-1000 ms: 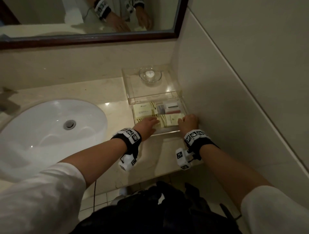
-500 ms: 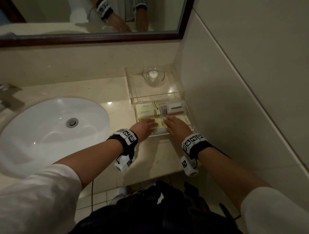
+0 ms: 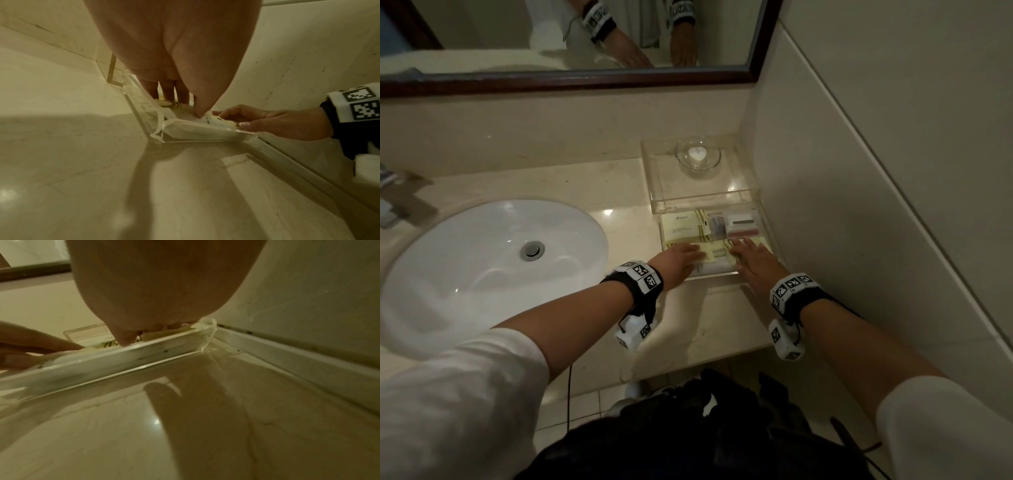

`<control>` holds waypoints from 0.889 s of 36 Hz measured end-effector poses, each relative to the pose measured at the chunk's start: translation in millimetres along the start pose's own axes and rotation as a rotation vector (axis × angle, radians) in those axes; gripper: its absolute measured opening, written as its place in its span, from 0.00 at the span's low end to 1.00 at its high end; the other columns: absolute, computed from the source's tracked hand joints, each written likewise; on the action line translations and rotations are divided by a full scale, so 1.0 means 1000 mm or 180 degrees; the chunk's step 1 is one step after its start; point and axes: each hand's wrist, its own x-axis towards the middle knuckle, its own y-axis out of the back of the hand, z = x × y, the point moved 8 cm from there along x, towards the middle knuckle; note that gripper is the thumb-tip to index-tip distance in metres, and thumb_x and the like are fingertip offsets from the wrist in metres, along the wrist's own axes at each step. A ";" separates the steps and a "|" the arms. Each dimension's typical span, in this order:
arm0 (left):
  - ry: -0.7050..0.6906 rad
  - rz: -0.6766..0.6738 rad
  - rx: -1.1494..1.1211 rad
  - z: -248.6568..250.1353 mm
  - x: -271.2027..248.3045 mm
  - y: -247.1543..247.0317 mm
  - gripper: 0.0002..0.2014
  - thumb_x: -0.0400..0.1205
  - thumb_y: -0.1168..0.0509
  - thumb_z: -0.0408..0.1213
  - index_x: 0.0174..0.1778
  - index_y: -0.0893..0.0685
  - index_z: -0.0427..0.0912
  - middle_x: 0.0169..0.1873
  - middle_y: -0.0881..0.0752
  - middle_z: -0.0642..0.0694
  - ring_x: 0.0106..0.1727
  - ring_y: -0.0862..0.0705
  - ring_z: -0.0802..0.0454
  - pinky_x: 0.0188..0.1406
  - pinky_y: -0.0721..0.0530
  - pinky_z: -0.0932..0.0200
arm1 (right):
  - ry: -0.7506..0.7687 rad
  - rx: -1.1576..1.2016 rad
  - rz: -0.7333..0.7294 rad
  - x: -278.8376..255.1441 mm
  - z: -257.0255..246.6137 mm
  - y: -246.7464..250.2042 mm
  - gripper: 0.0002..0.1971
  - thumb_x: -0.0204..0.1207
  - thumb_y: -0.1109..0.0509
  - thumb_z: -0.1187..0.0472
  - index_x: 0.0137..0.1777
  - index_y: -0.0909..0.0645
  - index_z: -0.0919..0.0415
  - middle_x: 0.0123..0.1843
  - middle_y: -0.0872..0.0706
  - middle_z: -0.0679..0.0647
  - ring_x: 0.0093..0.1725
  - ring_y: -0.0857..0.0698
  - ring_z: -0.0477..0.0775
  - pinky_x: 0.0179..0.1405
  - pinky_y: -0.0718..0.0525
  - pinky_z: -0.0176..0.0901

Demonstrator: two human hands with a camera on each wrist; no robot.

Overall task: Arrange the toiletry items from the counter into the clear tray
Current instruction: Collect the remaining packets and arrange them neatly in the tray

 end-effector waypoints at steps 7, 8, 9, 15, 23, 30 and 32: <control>0.0066 0.0181 -0.0172 -0.001 0.000 0.011 0.24 0.83 0.41 0.32 0.77 0.32 0.38 0.77 0.32 0.38 0.77 0.32 0.41 0.77 0.36 0.54 | 0.0068 -0.0111 -0.0152 0.001 0.001 0.000 0.23 0.85 0.47 0.55 0.80 0.41 0.51 0.85 0.52 0.45 0.84 0.56 0.49 0.83 0.58 0.50; 0.0097 0.0241 -0.0202 -0.002 -0.001 0.014 0.25 0.83 0.40 0.32 0.77 0.32 0.37 0.76 0.33 0.38 0.77 0.33 0.40 0.77 0.37 0.55 | 0.0088 -0.0079 -0.0101 0.002 0.000 0.002 0.24 0.85 0.45 0.55 0.81 0.42 0.51 0.85 0.52 0.45 0.84 0.56 0.49 0.83 0.58 0.51; 0.0118 0.0324 -0.0221 -0.003 -0.001 0.017 0.25 0.82 0.40 0.32 0.77 0.33 0.36 0.76 0.33 0.37 0.77 0.33 0.40 0.76 0.37 0.56 | 0.0116 -0.0022 0.0000 0.002 -0.002 0.006 0.26 0.84 0.44 0.56 0.81 0.43 0.51 0.85 0.51 0.46 0.84 0.56 0.49 0.84 0.57 0.52; 0.0297 0.0666 -0.0179 -0.008 0.005 0.031 0.26 0.82 0.39 0.32 0.78 0.33 0.37 0.78 0.36 0.38 0.78 0.37 0.40 0.77 0.37 0.52 | -0.0101 0.0476 0.0679 0.011 -0.005 0.030 0.23 0.82 0.41 0.62 0.77 0.35 0.54 0.85 0.46 0.51 0.84 0.53 0.53 0.83 0.49 0.52; 0.0672 0.0339 0.0358 -0.015 0.019 0.023 0.30 0.84 0.42 0.42 0.81 0.42 0.43 0.82 0.45 0.40 0.83 0.49 0.39 0.82 0.49 0.44 | -0.0501 -0.0101 0.0248 0.035 0.003 0.010 0.32 0.85 0.46 0.53 0.83 0.55 0.60 0.86 0.58 0.56 0.84 0.60 0.55 0.81 0.61 0.45; 0.0779 -0.0008 0.0843 -0.015 0.024 0.017 0.31 0.85 0.46 0.49 0.83 0.48 0.47 0.83 0.52 0.39 0.83 0.53 0.34 0.81 0.51 0.39 | -0.0653 -0.0411 0.0026 0.046 0.010 0.005 0.34 0.84 0.48 0.46 0.84 0.57 0.58 0.86 0.58 0.56 0.84 0.58 0.57 0.83 0.57 0.50; 0.0783 -0.0066 0.0899 -0.017 0.025 0.015 0.31 0.85 0.47 0.50 0.83 0.49 0.48 0.83 0.52 0.40 0.83 0.53 0.33 0.81 0.52 0.38 | -0.0666 -0.0407 -0.0027 0.049 0.012 0.003 0.33 0.84 0.49 0.45 0.84 0.58 0.57 0.86 0.59 0.55 0.84 0.58 0.56 0.83 0.57 0.50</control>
